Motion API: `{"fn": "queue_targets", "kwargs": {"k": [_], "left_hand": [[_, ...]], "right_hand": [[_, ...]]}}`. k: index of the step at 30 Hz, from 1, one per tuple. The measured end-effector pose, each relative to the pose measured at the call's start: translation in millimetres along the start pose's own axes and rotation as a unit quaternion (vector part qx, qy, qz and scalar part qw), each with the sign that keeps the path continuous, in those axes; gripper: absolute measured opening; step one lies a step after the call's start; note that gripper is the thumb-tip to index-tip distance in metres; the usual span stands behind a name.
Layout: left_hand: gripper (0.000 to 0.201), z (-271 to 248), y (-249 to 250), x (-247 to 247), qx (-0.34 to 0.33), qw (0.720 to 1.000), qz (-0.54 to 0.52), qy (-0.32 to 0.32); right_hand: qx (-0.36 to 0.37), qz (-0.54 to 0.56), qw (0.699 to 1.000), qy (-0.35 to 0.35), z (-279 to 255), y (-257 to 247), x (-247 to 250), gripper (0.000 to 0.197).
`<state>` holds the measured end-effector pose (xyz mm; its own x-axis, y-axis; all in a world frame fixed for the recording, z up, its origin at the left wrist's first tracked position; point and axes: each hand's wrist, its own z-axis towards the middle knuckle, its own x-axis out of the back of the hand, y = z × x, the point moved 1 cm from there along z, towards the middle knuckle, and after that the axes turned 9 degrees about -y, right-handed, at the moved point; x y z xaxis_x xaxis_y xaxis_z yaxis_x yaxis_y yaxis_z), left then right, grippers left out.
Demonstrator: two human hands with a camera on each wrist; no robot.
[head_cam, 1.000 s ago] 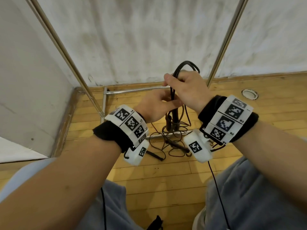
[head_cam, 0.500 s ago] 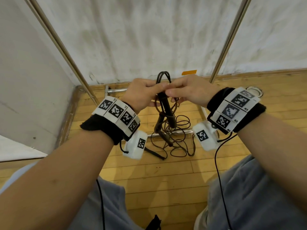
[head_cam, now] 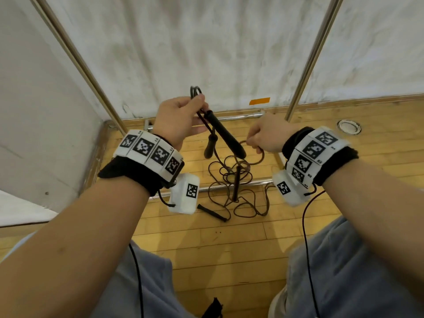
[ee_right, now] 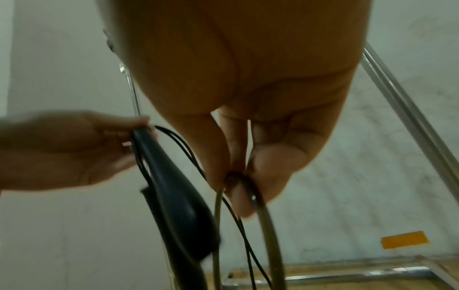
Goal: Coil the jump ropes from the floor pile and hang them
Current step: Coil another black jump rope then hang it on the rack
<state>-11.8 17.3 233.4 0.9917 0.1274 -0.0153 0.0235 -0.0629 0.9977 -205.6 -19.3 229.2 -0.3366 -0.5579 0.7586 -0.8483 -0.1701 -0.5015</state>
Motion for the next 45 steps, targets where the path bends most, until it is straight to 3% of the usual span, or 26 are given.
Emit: {"fn": "queue_targets", "kwargs": {"k": [2,4,6,8,10,12,14,17,21,25,31,35,40,45], "left_hand": [[0.025,0.0,4.8,2.6,-0.014,0.999,-0.036,-0.005],[0.025,-0.7,6.9,2.4,-0.022,0.999,-0.044,-0.005],[0.026,-1.1,7.2,0.8,-0.027,0.999,-0.041,-0.003],[0.027,-1.0,8.1,0.3,-0.031,0.999,-0.029,0.002],[0.028,-0.9,10.1,1.1,-0.026,1.000,-0.017,0.000],[0.028,-1.9,11.6,1.7,-0.012,0.999,-0.009,-0.028],[0.029,-5.6,11.8,0.6,-0.002,0.996,0.034,-0.084],[0.031,-12.3,12.2,-0.4,-0.005,0.981,0.093,-0.171],[0.027,-17.6,15.7,5.4,-0.001,0.957,0.160,-0.241],[0.026,-22.0,15.3,13.2,0.013,0.950,0.202,-0.240],[0.023,-27.2,1.5,12.2,0.049,0.938,0.239,-0.246],[0.031,-27.9,-11.2,8.5,0.099,0.931,0.257,-0.239],[0.040,-30.2,-15.1,-1.5,0.085,0.939,0.258,-0.213],[0.023,-25.7,-18.0,-3.9,0.077,0.933,0.289,-0.198]], "right_hand": [[-0.046,-0.066,0.996,-0.027,3.3,1.8,-6.6,0.023],[-0.033,-0.074,0.996,-0.023,5.8,-1.7,-10.5,0.044],[0.043,0.040,0.998,-0.037,5.5,-9.7,-10.9,0.056],[0.112,0.157,0.979,-0.060,3.4,-16.2,-10.4,0.053],[0.139,0.182,0.972,-0.057,1.9,-20.3,-13.4,0.043],[0.134,0.170,0.976,0.029,1.9,-21.7,-17.2,0.036],[0.148,0.153,0.966,0.146,2.9,-21.9,-17.1,0.052],[0.202,0.106,0.961,0.154,1.9,-26.1,-14.4,0.073],[0.223,0.151,0.957,0.105,3.5,-32.4,-15.7,0.042],[0.257,0.170,0.950,0.049,2.4,-39.6,-9.5,0.018],[0.229,0.305,0.924,-0.023,-2.0,-47.9,-7.3,0.042],[0.222,0.256,0.940,0.041,-2.1,-50.0,-9.9,0.047],[0.207,0.229,0.941,0.139,5.1,-43.1,-6.5,0.046],[0.183,0.222,0.932,0.220,12.0,-28.2,8.8,0.031]]}}
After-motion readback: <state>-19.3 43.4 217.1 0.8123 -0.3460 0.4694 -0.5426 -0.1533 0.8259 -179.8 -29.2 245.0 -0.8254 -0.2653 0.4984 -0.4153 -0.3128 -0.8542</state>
